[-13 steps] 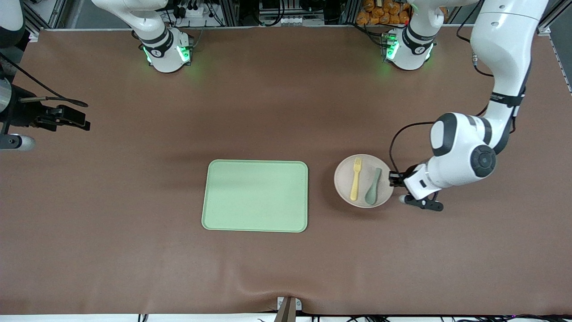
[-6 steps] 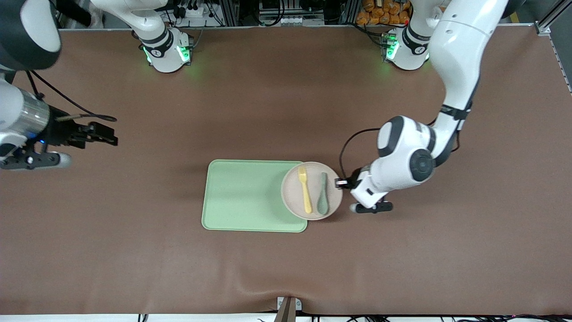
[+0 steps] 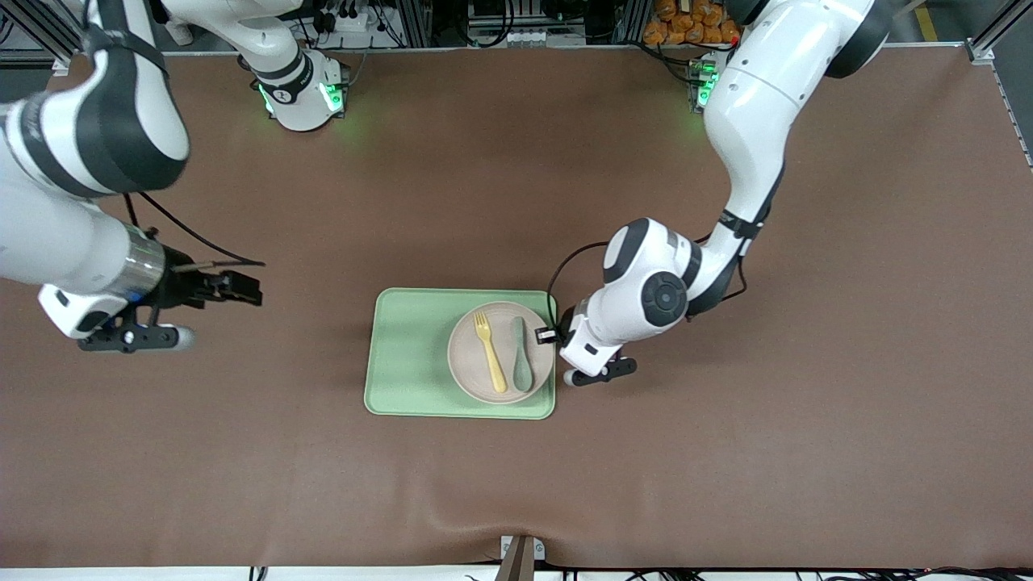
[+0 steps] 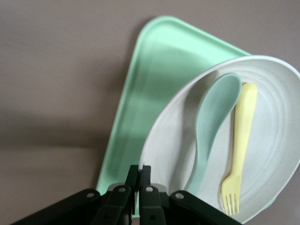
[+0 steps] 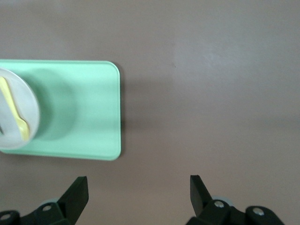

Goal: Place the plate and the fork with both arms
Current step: 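Slide the plate onto the green tray while the right gripper approaches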

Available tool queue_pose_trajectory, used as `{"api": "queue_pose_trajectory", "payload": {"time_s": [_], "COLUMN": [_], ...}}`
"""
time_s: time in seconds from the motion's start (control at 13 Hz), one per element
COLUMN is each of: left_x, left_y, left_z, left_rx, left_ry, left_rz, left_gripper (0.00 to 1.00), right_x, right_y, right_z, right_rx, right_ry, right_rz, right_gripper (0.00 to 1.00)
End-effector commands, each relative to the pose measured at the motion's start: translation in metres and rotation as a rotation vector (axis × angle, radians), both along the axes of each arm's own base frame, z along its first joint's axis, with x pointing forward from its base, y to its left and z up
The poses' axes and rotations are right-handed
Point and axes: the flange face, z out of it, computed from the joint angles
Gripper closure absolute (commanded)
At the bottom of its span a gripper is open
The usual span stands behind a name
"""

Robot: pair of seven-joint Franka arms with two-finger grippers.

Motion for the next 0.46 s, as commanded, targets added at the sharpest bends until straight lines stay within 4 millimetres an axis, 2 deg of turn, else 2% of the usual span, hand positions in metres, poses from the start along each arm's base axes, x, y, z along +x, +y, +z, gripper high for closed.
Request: {"api": "queue_pose_trajectory", "payload": {"time_s": [0.0,0.08,0.23,0.31,0.38], "left_x": [-0.001,-0.005,-0.001,-0.001,-0.002], "left_y": [-0.025,-0.034,-0.034,-0.035,-0.035], "left_z": [-0.019,-0.022,-0.031,-0.036,-0.043], "left_rx": [-0.024,-0.027,-0.031,-0.033,-0.031], "left_ry": [-0.031,-0.035,-0.036,-0.042,-0.037], "left_rz": [0.017,0.008,0.016,0.018,0.019], "left_gripper": [1.0,1.0,1.0,1.0,1.0], "right_x": [0.017,0.023,0.033,0.036,0.038], "right_y": [0.03,0.035,0.047,0.058,0.078], "right_z": [-0.024,-0.033,-0.05,-0.061,-0.07], "right_rx": [0.002,-0.001,-0.004,-0.006,-0.004], "right_ry": [-0.008,-0.001,0.012,0.01,-0.009], "right_rz": [-0.039,-0.045,-0.042,-0.04,-0.034], "right_gripper": [0.04,0.04,0.04,0.04,0.04]}}
